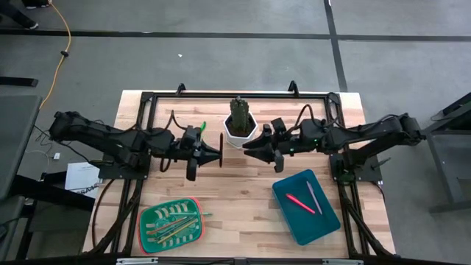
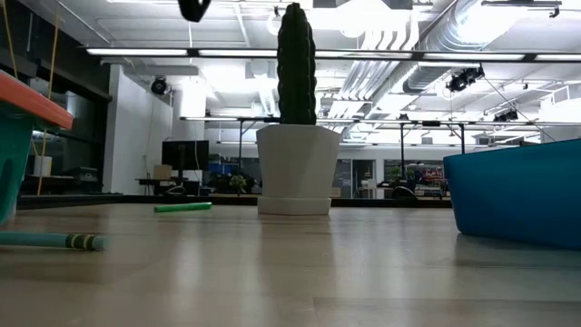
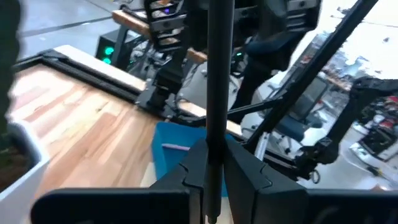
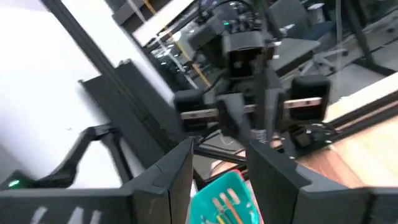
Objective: Sort pens & pencils
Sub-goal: Put the black pen into the blue bin
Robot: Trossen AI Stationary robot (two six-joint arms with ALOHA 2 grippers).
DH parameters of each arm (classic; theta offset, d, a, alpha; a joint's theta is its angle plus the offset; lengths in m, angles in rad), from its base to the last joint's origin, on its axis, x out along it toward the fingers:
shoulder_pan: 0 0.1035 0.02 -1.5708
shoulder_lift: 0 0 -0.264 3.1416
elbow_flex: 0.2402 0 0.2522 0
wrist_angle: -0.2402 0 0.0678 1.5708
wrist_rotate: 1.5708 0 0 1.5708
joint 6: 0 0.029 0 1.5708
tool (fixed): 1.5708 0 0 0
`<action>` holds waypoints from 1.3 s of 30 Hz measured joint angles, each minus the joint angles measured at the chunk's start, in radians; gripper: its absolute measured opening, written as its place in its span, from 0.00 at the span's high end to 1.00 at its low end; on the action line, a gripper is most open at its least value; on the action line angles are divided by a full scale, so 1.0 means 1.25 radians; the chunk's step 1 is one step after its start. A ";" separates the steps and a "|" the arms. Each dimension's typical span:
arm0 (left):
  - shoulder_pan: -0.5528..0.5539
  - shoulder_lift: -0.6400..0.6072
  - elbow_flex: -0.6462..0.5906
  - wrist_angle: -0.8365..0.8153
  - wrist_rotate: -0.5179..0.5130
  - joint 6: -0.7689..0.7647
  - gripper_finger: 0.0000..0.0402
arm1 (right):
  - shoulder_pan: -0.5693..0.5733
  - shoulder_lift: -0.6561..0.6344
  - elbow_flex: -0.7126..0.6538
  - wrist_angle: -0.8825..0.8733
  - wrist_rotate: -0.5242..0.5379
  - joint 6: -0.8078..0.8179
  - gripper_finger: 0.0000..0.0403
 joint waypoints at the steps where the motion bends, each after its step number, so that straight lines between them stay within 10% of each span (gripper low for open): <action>1: 0.000 0.009 0.000 0.017 0.006 0.000 0.93 | 0.004 0.003 0.000 0.000 0.010 0.000 0.65; 39: 0.000 0.131 0.000 0.199 0.110 -0.020 0.93 | 0.014 0.104 0.001 0.098 0.031 0.014 0.65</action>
